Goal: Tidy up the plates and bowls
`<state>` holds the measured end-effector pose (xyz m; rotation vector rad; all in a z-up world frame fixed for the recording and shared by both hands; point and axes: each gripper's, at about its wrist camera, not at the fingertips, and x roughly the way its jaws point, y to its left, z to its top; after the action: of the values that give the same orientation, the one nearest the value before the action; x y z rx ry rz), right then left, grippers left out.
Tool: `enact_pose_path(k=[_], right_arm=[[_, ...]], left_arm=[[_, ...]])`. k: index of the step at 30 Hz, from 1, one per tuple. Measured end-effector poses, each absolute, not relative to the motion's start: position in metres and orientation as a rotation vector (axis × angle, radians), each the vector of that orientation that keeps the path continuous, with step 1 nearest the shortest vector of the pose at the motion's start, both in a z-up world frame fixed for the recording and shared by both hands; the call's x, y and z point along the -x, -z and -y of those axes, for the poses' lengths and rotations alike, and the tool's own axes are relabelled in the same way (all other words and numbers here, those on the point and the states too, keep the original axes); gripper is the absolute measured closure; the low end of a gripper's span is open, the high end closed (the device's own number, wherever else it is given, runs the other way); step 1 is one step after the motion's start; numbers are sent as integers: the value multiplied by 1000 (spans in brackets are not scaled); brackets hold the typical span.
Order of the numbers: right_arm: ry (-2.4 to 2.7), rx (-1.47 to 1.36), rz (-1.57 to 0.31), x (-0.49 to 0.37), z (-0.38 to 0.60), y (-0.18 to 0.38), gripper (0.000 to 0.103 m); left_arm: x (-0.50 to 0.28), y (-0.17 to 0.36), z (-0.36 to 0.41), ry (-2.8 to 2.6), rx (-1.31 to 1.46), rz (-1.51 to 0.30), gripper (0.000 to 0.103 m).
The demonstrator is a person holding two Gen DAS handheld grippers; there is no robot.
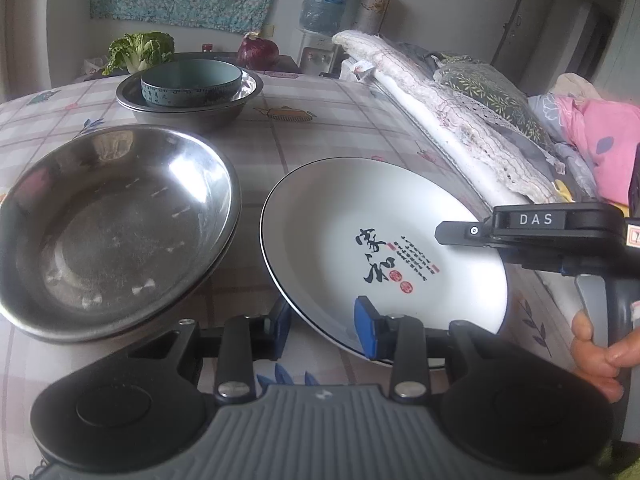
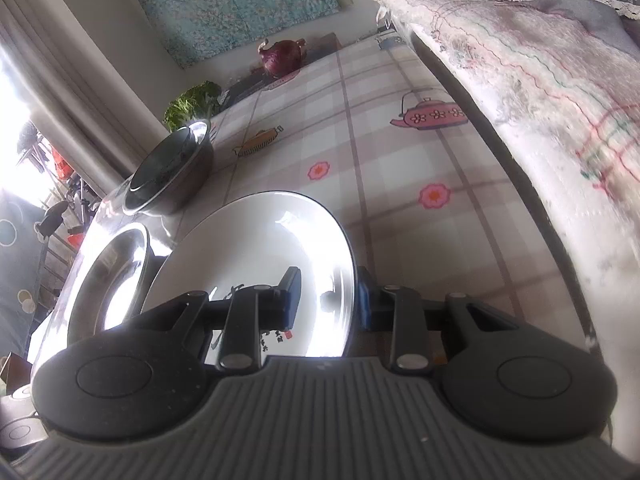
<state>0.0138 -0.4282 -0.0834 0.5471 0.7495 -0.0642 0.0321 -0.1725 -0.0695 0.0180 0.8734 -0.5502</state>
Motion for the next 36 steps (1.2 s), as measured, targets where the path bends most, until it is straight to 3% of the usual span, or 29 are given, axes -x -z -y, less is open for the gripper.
enact_pose_path(k=[19, 27, 30, 35, 36], right_arm=[[60, -552, -766, 73, 360, 80, 74], [111, -497, -748, 63, 354, 81, 71], [98, -535, -736, 60, 353, 81, 53], [55, -662, -702, 59, 357, 83, 15], [46, -692, -697, 59, 359, 84, 12]], left_arm=[[-5, 60, 117, 560, -58, -928, 67], [-14, 64, 133, 548, -124, -962, 54], [-11, 65, 139, 547, -152, -960, 49], [-10, 65, 141, 545, -156, -961, 45], [-10, 65, 140, 545, -150, -962, 45]])
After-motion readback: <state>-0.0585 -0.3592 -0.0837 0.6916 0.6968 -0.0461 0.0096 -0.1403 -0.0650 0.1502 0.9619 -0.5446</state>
